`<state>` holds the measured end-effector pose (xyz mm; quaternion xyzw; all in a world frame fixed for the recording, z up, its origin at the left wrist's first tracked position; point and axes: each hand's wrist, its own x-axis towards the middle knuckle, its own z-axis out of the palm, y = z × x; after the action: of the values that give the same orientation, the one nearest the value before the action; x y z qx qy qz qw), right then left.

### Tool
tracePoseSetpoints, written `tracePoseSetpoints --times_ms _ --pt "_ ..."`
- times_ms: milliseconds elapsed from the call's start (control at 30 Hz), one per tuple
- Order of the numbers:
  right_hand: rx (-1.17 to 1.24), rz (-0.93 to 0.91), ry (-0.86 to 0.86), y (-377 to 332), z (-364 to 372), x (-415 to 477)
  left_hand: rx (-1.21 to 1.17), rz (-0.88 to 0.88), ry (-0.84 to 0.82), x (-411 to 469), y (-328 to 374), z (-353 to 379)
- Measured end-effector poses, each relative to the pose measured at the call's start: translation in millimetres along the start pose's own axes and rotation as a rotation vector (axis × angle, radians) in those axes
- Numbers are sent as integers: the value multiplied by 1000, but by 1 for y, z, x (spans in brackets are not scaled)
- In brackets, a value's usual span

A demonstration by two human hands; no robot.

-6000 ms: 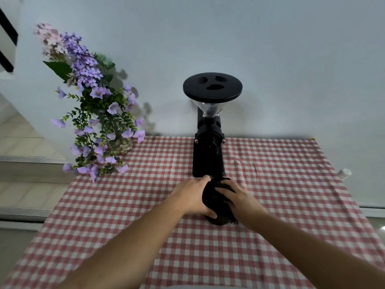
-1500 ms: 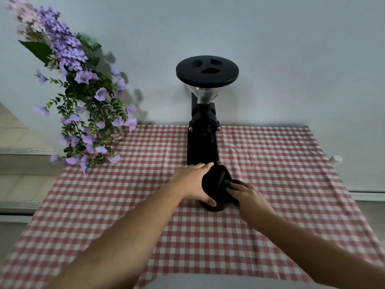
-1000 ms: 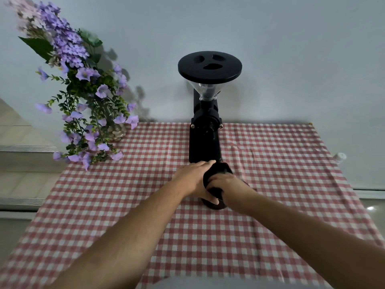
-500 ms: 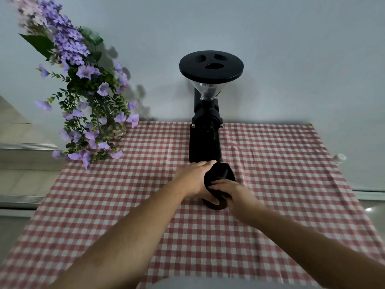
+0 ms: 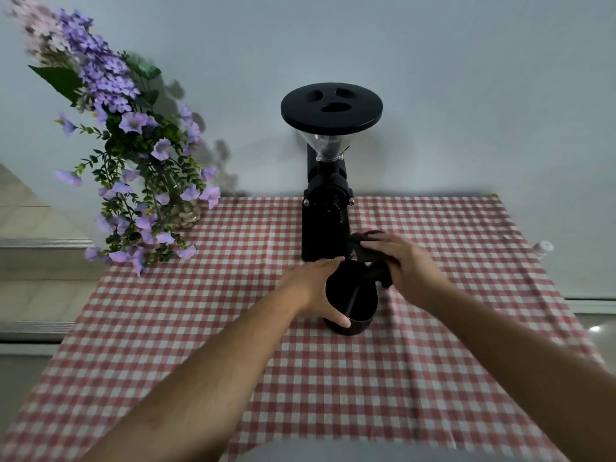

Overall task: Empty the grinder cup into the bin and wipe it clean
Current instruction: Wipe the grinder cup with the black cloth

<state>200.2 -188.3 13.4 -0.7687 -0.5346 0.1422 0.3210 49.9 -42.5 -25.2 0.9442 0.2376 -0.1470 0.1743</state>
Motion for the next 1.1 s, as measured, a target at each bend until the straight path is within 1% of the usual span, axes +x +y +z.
tracePoseSetpoints --times_ms 33,100,133,233,267,300,333,400,433,467,600,700,733,767,833,867,900,1000,1100 --pt "20 59 -18 2 11 -9 13 -5 0 0 0 0" --pt "-61 189 -151 13 34 -40 35 2 -3 1 -1 0" --pt "-109 227 -212 20 40 -56 41 11 -1 1 -2 -1" --pt "-66 319 -350 34 25 -65 18 21 -23 2 -3 -4" --pt "-36 341 -374 35 17 -58 10 19 -39 2 -3 -5" --pt "-11 352 -345 36 9 -48 5 16 -55 2 -3 -6" --pt "20 357 -260 35 2 -36 1 12 -70 2 -2 -7" --pt "102 332 -35 24 -3 -20 -15 2 -79 2 -1 -8" --pt "144 289 34 16 1 -18 -26 0 -81 2 -1 -9" --pt "156 240 47 9 10 -21 -39 -3 -88 3 0 -9" --pt "-123 72 -206 5 55 -68 -37 17 -110 5 -2 -10" --pt "-117 99 -332 15 28 -65 -50 30 -111 7 -3 -10" --pt "-107 116 -329 15 15 -55 -61 22 -113 8 -3 -11" --pt "-90 126 -266 14 5 -44 -71 13 -110 8 -3 -11" --pt "-58 125 -82 8 -2 -24 -88 0 -90 7 -3 -10" --pt "-63 124 -37 3 3 -18 -85 1 -73 6 -3 -8" --pt "-81 137 -47 -2 11 -14 -75 4 -56 4 -3 -7" --pt "-249 196 -242 -17 48 -7 -88 -4 -45 1 -2 -6" --pt "-384 141 -379 -33 67 4 -115 -11 -68 0 -2 -9"
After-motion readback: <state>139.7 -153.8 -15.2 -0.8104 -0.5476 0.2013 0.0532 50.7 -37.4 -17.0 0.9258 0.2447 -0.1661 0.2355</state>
